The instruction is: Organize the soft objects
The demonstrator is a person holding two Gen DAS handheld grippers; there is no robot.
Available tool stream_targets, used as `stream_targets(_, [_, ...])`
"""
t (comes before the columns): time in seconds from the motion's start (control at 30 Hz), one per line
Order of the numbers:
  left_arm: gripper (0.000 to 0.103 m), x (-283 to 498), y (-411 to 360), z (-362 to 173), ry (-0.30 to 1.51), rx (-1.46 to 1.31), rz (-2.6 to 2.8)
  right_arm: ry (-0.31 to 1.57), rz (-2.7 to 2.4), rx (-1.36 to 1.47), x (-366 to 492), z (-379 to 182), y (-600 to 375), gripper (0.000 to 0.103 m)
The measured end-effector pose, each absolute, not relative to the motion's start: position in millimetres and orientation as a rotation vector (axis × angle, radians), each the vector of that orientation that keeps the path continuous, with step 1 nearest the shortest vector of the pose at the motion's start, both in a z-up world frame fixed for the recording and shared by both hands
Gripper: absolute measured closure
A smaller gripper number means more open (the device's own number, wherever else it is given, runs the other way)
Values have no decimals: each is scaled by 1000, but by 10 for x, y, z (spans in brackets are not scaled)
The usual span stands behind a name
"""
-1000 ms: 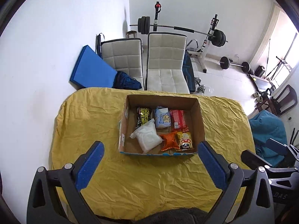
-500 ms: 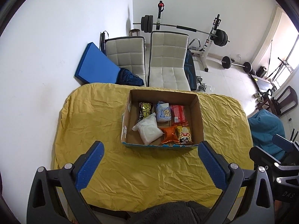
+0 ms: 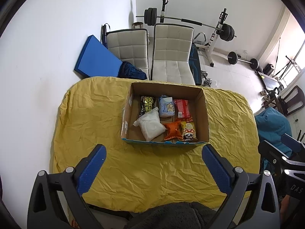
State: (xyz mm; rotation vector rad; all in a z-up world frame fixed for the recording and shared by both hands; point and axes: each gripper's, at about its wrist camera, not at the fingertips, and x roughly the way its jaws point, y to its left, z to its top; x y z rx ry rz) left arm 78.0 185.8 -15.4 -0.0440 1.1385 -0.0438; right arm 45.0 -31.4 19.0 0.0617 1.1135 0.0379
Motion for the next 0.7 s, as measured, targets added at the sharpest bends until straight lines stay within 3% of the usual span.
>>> stream_targets(0.7, [0,713,1849,-77,1120,-54,-55,1059,-22,81,282,346,-377,0])
